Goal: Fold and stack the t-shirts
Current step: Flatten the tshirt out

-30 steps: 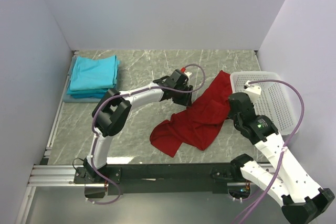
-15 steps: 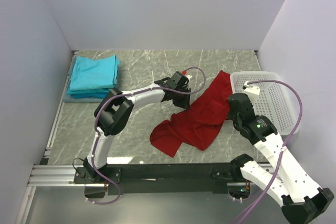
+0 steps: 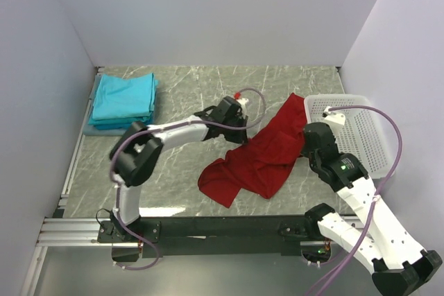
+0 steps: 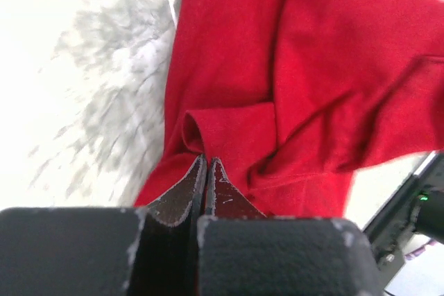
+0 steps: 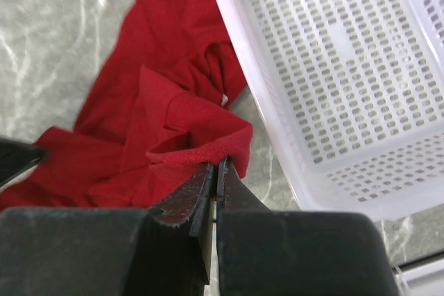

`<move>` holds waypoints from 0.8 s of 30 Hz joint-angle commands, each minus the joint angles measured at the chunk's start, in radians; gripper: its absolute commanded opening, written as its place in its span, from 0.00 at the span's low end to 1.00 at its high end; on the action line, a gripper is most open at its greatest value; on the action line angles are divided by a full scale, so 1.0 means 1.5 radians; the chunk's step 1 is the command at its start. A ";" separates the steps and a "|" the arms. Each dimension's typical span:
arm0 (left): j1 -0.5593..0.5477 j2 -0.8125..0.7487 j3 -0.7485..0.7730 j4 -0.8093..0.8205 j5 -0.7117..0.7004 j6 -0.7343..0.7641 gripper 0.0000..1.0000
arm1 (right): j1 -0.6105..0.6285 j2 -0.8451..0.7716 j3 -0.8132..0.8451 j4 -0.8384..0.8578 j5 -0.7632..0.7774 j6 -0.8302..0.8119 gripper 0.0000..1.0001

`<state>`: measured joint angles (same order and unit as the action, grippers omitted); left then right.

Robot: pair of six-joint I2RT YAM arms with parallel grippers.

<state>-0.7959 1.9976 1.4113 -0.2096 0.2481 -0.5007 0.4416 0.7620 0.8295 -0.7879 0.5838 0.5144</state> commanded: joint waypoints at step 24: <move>0.074 -0.823 -0.146 0.065 -0.490 0.044 0.01 | -0.013 0.005 0.562 0.212 -0.052 -0.270 0.00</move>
<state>-0.6846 0.8303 1.1217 -0.1085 -0.4103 -0.4892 0.4274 0.7727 1.5494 -0.5320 0.5724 0.1974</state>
